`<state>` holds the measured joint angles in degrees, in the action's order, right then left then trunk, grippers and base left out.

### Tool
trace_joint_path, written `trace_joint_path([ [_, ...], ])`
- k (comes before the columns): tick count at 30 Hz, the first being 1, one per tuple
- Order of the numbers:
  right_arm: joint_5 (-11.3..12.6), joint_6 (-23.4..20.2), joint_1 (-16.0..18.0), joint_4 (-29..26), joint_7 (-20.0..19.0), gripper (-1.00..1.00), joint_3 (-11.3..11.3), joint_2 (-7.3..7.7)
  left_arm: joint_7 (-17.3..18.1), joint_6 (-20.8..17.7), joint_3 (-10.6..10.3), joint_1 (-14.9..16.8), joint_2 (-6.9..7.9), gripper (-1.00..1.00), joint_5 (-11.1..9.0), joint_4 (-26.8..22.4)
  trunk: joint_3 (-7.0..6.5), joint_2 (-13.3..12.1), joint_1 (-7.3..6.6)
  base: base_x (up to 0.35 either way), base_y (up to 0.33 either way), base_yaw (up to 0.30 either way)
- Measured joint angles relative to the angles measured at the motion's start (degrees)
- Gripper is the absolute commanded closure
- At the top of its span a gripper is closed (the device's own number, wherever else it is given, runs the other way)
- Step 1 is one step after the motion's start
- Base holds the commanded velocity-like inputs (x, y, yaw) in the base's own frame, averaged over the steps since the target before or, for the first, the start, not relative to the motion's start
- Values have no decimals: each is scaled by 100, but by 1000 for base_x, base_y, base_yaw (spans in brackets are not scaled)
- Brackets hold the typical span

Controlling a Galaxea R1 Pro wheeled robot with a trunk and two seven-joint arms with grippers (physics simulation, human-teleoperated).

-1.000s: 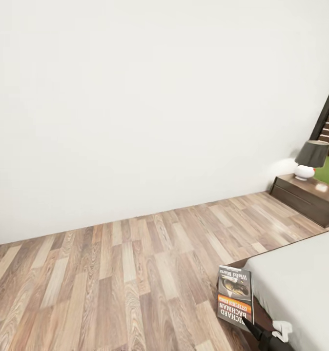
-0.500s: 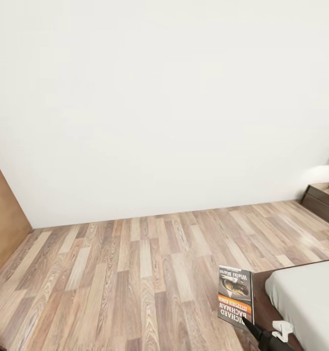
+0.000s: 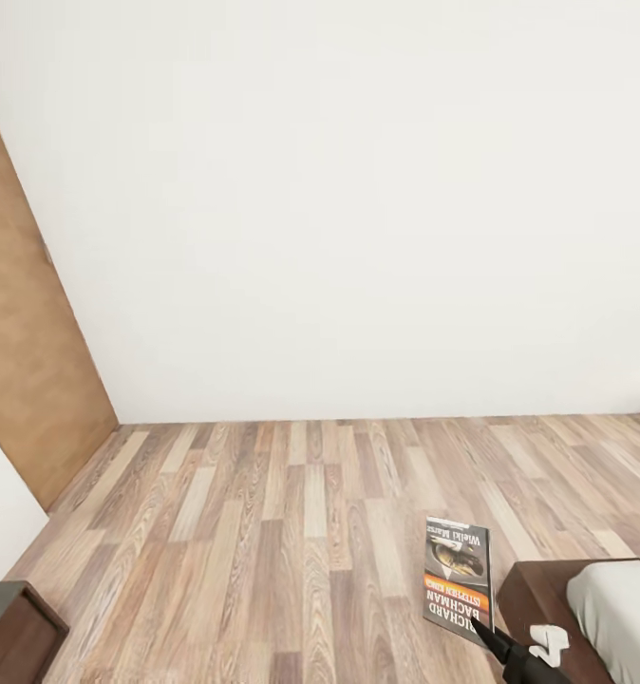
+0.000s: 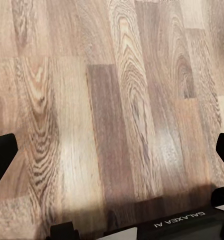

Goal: In the bedroom, move the book from the bed onto either nightstand, and place the two sandals side by side next to the bed.

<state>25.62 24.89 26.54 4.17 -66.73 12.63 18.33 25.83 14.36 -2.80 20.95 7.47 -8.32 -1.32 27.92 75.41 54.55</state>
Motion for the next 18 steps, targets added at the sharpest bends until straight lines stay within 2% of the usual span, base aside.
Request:
trace_joint_path([
  [9,-4,3,0,-1,0,100,-1,0,2,0,-2,0,0,-100,6,0,0,0,0,0,0,292],
  [12,-2,2,0,0,0,100,0,0,0,0,0,0,0,-100,88,0,0,0,0,0,0,271],
  [14,-4,5,1,0,-1,100,0,0,-1,0,2,1,-1,-100,193,1,0,0,0,0,0,112],
  [18,-2,5,1,-2,-1,100,16,1,-3,3,0,1,-3,-100,245,2,0,0,0,8,0,34],
])
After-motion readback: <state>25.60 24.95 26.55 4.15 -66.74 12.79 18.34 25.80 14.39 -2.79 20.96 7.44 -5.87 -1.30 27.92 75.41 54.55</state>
